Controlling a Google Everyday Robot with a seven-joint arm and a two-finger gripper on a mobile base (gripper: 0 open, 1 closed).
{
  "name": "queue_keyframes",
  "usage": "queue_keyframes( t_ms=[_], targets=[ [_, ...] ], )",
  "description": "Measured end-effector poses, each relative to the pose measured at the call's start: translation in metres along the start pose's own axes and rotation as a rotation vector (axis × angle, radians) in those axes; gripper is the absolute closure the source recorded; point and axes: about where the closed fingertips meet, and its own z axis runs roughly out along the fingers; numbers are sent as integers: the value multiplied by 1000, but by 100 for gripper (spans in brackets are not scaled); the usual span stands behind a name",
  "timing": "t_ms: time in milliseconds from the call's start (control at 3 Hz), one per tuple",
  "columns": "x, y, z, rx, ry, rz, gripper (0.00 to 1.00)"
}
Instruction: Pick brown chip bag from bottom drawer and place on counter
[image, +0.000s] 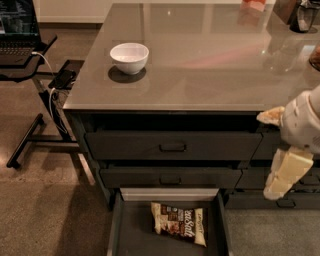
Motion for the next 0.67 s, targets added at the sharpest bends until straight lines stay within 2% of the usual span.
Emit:
queue_keyframes(
  t_ms=[333,667],
  targets=[
    [34,15,50,7,-65,35,0],
    [56,8,86,75,-67,91,0]
  ],
)
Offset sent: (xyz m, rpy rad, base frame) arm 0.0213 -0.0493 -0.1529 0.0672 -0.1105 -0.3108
